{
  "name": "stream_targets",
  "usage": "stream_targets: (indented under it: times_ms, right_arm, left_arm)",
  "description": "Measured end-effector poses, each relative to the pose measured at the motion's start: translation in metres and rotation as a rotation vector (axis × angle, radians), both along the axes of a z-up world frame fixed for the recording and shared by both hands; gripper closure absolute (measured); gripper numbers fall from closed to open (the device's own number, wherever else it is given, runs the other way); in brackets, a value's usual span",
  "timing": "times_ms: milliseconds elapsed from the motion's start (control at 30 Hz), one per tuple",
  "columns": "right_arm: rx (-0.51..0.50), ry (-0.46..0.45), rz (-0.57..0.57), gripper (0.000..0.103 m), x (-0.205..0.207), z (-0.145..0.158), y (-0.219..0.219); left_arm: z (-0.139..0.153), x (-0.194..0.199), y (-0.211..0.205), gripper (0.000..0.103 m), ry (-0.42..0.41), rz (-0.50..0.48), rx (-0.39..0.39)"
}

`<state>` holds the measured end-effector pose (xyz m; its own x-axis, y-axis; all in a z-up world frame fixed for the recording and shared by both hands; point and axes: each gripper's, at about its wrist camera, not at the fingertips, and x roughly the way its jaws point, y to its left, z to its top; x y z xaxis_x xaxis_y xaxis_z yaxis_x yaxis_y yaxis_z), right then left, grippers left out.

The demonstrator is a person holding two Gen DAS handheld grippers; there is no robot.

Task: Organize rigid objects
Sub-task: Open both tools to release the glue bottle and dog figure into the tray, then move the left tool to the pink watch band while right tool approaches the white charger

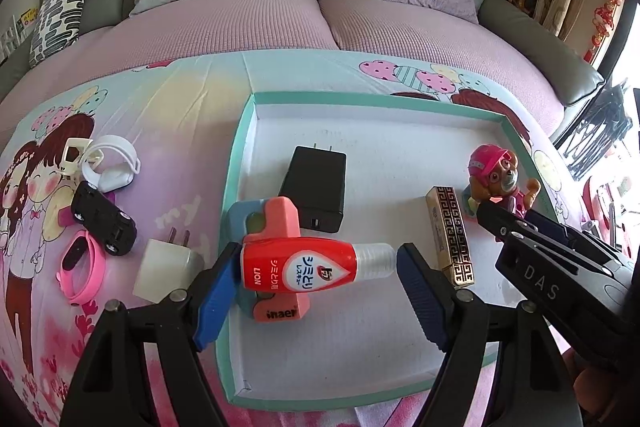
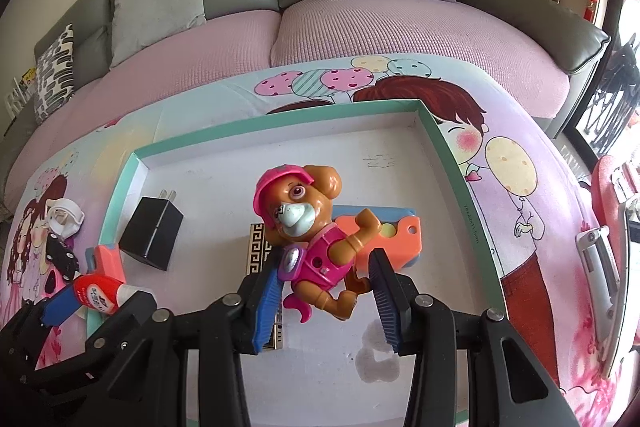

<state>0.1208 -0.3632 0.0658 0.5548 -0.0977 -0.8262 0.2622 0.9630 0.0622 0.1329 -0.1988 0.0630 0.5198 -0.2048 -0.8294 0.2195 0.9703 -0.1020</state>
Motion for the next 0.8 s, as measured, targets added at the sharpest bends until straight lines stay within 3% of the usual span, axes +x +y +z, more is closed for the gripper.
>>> stream_targets:
  times_ms: [167, 267, 433, 567, 700, 800]
  right_arm:
    - [-0.006, 0.016, 0.009, 0.054, 0.002, -0.003, 0.001]
    - [-0.018, -0.008, 0.014, 0.033, 0.001, 0.001, 0.002]
    - [-0.013, -0.038, 0.019, 0.032, -0.001, 0.008, 0.004]
    - [-0.026, -0.048, 0.021, 0.015, 0.001, 0.008, 0.007]
    - [-0.014, -0.082, 0.019, 0.001, 0.003, 0.012, 0.013]
    - [0.003, -0.095, 0.042, 0.000, 0.006, 0.013, 0.023]
  left_arm:
    - [-0.001, 0.000, -0.001, 0.024, 0.010, 0.000, 0.014]
    - [0.003, -0.001, 0.000, 0.023, 0.002, 0.002, 0.014]
    - [0.017, -0.003, 0.009, 0.017, -0.035, 0.029, 0.011]
    - [0.027, -0.003, 0.020, 0.017, -0.060, 0.056, 0.008]
    - [0.037, 0.002, 0.042, 0.007, -0.092, 0.126, 0.001]
    - [0.045, 0.008, 0.072, 0.006, -0.119, 0.239, 0.003]
